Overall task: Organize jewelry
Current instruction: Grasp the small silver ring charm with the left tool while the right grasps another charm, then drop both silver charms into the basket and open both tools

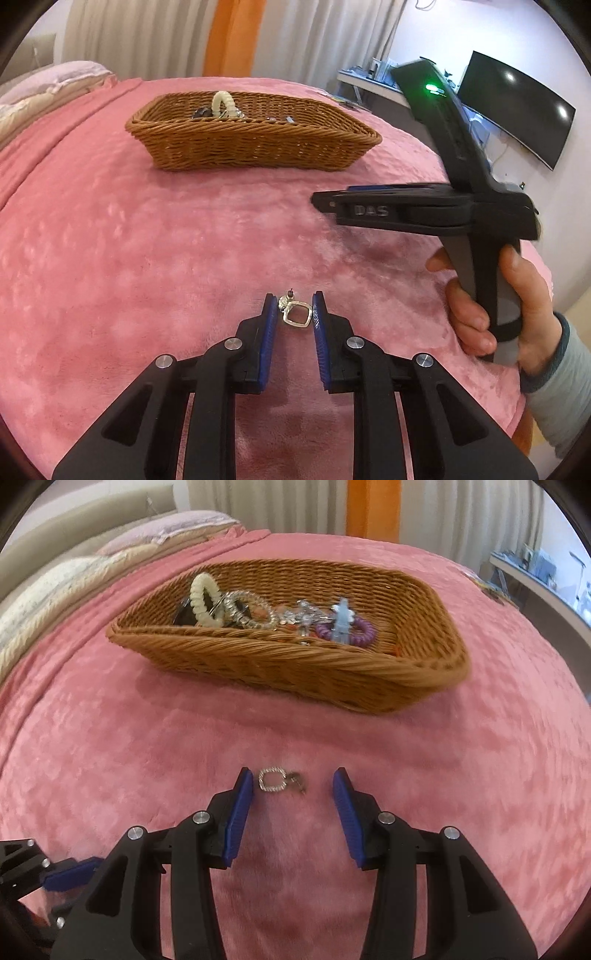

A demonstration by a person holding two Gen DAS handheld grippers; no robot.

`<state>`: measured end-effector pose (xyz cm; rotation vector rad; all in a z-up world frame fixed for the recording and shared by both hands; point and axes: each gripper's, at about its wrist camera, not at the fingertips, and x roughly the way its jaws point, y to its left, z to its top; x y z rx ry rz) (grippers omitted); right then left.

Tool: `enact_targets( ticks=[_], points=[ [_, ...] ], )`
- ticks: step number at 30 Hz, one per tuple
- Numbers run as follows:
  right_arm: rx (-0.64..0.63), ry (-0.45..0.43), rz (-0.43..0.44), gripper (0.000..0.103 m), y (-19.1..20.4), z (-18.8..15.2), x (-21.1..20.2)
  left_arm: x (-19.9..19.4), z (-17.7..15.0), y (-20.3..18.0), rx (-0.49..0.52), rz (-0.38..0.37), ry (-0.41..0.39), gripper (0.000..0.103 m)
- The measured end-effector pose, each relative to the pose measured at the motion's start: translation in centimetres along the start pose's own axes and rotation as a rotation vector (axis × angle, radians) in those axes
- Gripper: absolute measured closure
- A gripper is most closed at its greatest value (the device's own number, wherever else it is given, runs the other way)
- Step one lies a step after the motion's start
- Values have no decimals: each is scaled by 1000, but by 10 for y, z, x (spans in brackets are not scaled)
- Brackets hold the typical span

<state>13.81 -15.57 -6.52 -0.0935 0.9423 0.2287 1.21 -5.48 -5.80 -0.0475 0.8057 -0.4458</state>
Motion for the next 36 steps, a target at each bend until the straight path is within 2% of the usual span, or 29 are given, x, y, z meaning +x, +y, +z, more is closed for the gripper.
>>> enact_targets(
  ticks=[1, 2, 4, 6, 9, 16, 21, 28, 31, 36],
  points=[
    [-15, -3, -6, 62, 3, 0, 0, 0, 0, 0, 3, 1, 0, 85],
    [-25, -7, -2, 69, 5, -2, -1, 0, 0, 0, 2, 0, 0, 85],
    [-47, -17, 15, 74, 9, -6, -4, 0, -1, 1, -4, -7, 0, 85],
    [-58, -20, 24, 85, 11, -10, -6, -2, -2, 3, -9, -12, -1, 85],
    [-77, -28, 29, 93, 14, -12, -8, -2, -2, 2, -6, -9, -1, 85],
    [-74, -37, 40, 95, 13, -13, -10, -1, -2, 2, -7, -10, -2, 85],
    [-69, -76, 37, 95, 12, -19, -24, -4, -2, 2, -6, -4, -17, 85],
    [-67, -115, 54, 95, 12, -27, -61, -26, 3, -1, 7, 0, -104, 85],
    [-87, -155, 49, 95, 11, -23, -88, -43, 16, -1, 3, -37, -137, 85],
    [-101, -244, 35, 95, 4, 5, -135, -75, 56, -10, 65, -7, -203, 85]
  ],
)
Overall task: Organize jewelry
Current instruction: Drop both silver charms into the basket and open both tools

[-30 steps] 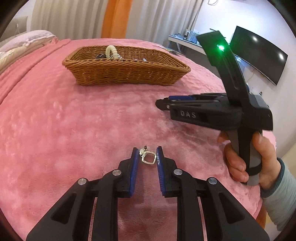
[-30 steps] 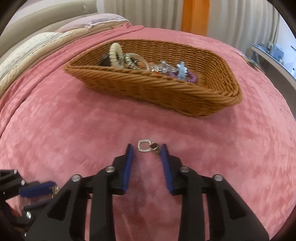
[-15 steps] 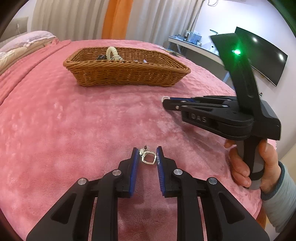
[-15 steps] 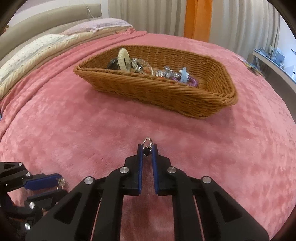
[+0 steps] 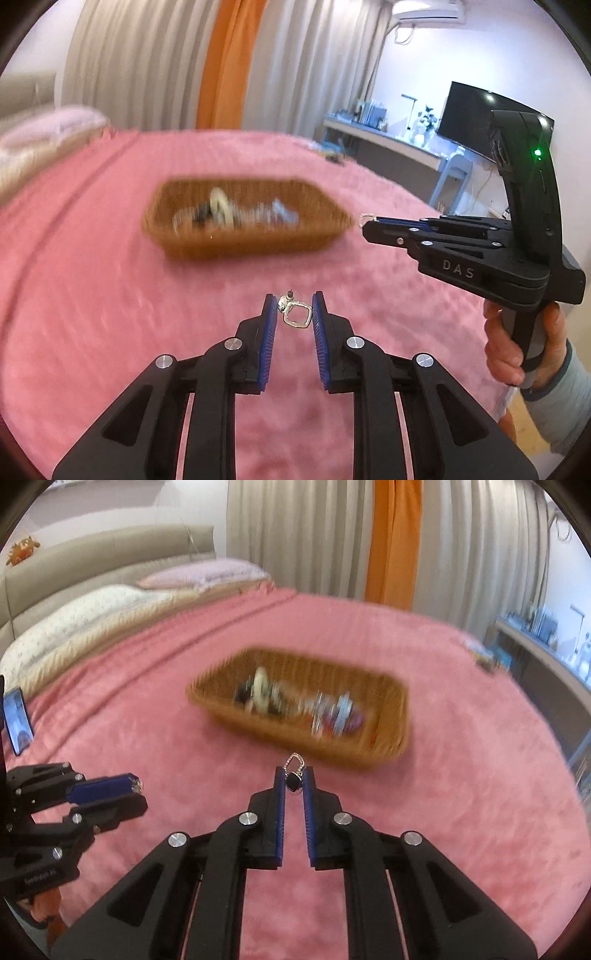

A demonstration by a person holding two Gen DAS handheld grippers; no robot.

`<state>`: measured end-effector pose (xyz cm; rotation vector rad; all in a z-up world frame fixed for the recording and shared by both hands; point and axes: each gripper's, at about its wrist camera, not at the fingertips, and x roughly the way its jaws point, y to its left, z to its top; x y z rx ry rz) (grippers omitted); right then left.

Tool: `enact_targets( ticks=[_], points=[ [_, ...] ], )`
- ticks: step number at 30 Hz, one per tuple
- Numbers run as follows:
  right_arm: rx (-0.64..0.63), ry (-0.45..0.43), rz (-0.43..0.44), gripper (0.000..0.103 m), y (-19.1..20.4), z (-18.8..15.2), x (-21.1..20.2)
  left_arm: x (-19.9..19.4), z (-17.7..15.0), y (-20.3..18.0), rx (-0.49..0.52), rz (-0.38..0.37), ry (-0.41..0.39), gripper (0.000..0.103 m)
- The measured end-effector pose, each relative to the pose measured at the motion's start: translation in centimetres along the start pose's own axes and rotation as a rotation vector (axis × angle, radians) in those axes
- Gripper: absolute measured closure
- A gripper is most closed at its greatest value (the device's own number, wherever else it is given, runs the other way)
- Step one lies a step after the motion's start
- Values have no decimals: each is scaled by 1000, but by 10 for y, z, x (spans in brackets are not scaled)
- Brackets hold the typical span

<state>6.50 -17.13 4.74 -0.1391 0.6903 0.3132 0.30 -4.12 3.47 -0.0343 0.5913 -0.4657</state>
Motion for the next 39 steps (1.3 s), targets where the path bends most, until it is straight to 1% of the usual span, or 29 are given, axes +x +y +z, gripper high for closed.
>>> enact_targets(
  ticks=[2, 4, 6, 7, 10, 12, 13, 14, 15, 17, 18, 22, 24, 26, 28, 29, 31, 32, 33, 34, 35, 36, 38, 39],
  points=[
    [4, -40, -13, 95, -6, 22, -8, -6, 27, -4, 35, 24, -35, 85],
    [11, -68, -26, 95, -12, 42, -8, -6, 49, -6, 66, 53, -66, 85],
    [40, -77, -14, 95, -20, 60, 0, 4, 72, -6, 109, 116, -87, 85],
    [58, -75, -4, 95, -25, 66, 5, 10, 81, -4, 114, 130, -89, 85],
    [125, -67, 27, 95, -38, 86, 28, 37, 106, 7, 106, 131, -110, 85],
    [153, -63, 22, 95, -46, 95, 47, 59, 117, 18, 99, 136, -128, 85],
    [178, -52, 23, 95, -52, 99, 64, 72, 121, 23, 101, 155, -131, 85],
    [200, -36, 26, 95, -57, 103, 80, 90, 125, 30, 104, 187, -114, 85],
    [213, -23, 28, 95, -60, 105, 91, 104, 127, 36, 102, 199, -99, 85],
    [235, 9, 38, 95, -66, 108, 122, 129, 130, 50, 77, 198, -84, 85],
    [235, 29, 44, 95, -68, 110, 139, 138, 131, 57, 62, 191, -78, 85],
    [244, 80, 48, 95, -76, 107, 181, 164, 127, 84, -20, 135, -53, 85],
    [245, 103, 60, 95, -78, 103, 194, 176, 119, 98, -66, 96, -31, 85],
    [250, 124, 75, 95, -78, 97, 205, 186, 111, 109, -92, 84, 0, 85],
    [265, 147, 112, 95, -79, 95, 209, 192, 108, 116, -127, 54, 25, 85],
    [265, 147, 112, 95, -78, 95, 208, 193, 108, 118, -142, 38, 29, 85],
    [247, 145, 79, 95, -74, 95, 207, 193, 108, 120, -163, 19, 30, 84],
    [242, 148, 76, 95, -73, 95, 207, 192, 108, 121, -173, 11, 25, 84],
    [245, 156, 83, 94, -73, 94, 208, 192, 108, 121, -178, 5, 24, 75],
    [254, 167, 102, 93, -73, 93, 210, 191, 107, 122, -183, 6, 20, 62],
    [263, 177, 121, 90, -74, 93, 212, 190, 107, 122, -184, 12, 11, 58],
    [266, 178, 123, 86, -74, 92, 212, 187, 107, 122, -184, 16, 1, 56],
    [265, 162, 104, 85, -76, 91, 209, 183, 108, 121, -184, 16, -8, 56],
    [262, 151, 96, 85, -76, 91, 206, 180, 108, 121, -187, 19, -14, 54]
  ],
)
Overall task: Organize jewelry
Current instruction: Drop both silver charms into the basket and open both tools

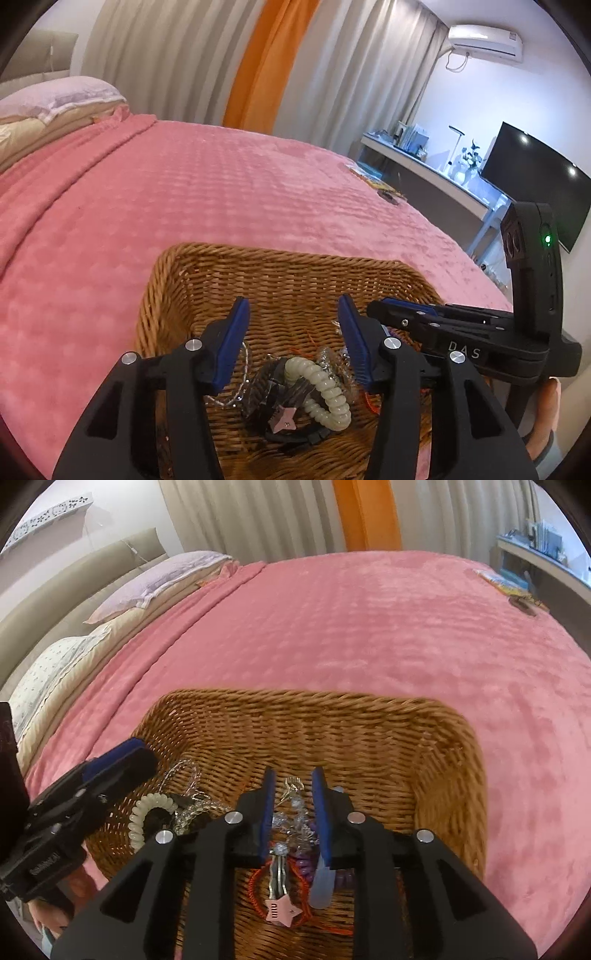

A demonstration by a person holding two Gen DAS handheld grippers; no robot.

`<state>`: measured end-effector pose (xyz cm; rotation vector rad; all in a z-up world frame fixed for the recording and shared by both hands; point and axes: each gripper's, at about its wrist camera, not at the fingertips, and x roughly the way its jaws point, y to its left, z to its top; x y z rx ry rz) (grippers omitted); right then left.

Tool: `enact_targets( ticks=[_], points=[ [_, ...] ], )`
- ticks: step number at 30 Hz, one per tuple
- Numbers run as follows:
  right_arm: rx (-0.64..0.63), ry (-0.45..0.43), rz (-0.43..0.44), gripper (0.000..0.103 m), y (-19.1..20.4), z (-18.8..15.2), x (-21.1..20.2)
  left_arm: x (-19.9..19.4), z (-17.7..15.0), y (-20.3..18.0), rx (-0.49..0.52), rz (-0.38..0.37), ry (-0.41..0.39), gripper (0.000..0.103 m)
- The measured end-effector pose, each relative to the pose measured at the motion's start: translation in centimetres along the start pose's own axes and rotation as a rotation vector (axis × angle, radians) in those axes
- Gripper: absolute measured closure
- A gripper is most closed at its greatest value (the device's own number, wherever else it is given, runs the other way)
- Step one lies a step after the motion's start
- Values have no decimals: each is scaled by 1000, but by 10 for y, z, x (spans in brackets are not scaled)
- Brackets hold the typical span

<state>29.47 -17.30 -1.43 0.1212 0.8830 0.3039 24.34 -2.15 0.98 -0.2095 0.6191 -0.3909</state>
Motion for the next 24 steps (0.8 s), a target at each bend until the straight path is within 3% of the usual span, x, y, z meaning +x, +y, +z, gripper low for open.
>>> enact_targets(
  ticks=[7, 9, 11, 17, 20, 24],
  points=[
    [21, -73, 20, 83, 0, -4, -38, -40, -1, 0, -35, 31, -90, 51],
    [26, -103, 23, 64, 1, -11, -60, -62, -8, -6, -20, 54, -119, 43],
    [18, -144, 15, 52, 6, -21, -80, -86, -23, -14, -1, 72, -149, 29],
    [-6, -247, -37, 49, 22, -84, -138, -141, -70, -40, 74, 161, -171, 25],
    [-45, -315, -96, 42, 33, -124, -158, -164, -93, -55, 106, 210, -199, 10],
    [-109, -343, -154, 41, 50, -159, -172, -185, -116, -68, 92, 261, -260, 9]
  ],
)
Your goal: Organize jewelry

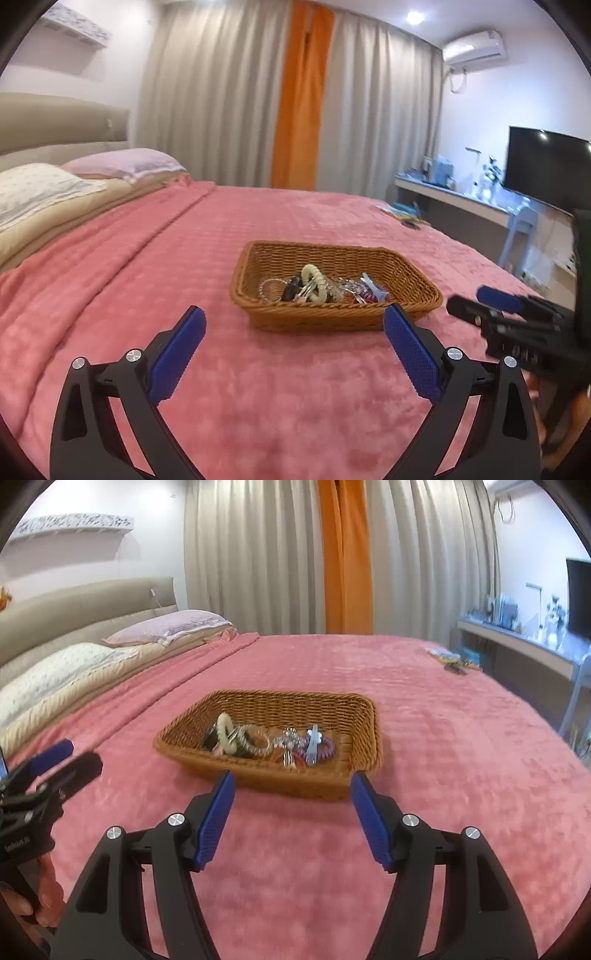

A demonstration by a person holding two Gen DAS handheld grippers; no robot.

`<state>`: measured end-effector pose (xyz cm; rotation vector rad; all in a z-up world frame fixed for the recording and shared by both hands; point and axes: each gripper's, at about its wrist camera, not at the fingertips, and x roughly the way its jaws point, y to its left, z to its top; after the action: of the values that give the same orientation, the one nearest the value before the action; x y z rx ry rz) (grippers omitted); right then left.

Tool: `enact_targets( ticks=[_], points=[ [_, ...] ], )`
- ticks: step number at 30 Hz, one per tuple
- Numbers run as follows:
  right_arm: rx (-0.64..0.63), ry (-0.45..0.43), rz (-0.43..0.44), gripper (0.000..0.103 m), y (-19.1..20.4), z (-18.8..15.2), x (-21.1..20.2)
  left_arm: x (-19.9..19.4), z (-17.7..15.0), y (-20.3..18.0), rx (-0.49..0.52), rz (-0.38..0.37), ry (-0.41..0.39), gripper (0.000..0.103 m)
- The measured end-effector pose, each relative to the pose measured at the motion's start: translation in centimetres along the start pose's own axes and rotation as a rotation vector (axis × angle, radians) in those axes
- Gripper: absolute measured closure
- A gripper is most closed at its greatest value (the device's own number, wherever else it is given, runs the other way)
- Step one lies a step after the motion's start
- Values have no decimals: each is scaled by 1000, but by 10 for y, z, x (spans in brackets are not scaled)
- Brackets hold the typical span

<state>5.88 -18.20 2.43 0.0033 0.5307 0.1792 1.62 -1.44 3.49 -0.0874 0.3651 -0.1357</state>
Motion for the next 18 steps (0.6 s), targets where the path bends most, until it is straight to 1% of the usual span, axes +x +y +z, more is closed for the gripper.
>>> enact_targets(
  ticks=[2, 3, 5, 6, 8, 11, 13, 14, 15, 18],
  points=[
    [-13, -16, 6, 41, 5, -6, -8, -11, -7, -3, -15, 21, -34, 9],
    [-23, -30, 3, 38, 7, -9, -13, -15, -10, -6, -7, 40, -56, 9],
    [-51, -69, -18, 33, 13, -19, -21, -21, -18, -11, 36, 104, -98, 9],
    [-65, -95, -35, 32, 15, -27, -24, -21, -21, -13, 50, 124, -105, 9],
    [-65, -100, -48, 31, 14, -35, -23, -19, -28, -11, 53, 147, -101, 9],
    [-42, -84, -69, 31, 10, -41, -16, -21, -33, -2, 14, 152, -100, 8],
    [-38, -84, -59, 27, 9, -44, -15, -26, -35, 5, -19, 149, -120, 8],
    [-40, -79, -59, 23, 10, -45, -14, -29, -35, 8, -37, 146, -131, 8],
    [-46, -68, -67, 22, 12, -46, -10, -30, -35, 9, -47, 147, -132, 8],
    [-60, -62, -68, 22, 15, -48, -9, -24, -36, 7, -33, 160, -110, 8]
  ],
)
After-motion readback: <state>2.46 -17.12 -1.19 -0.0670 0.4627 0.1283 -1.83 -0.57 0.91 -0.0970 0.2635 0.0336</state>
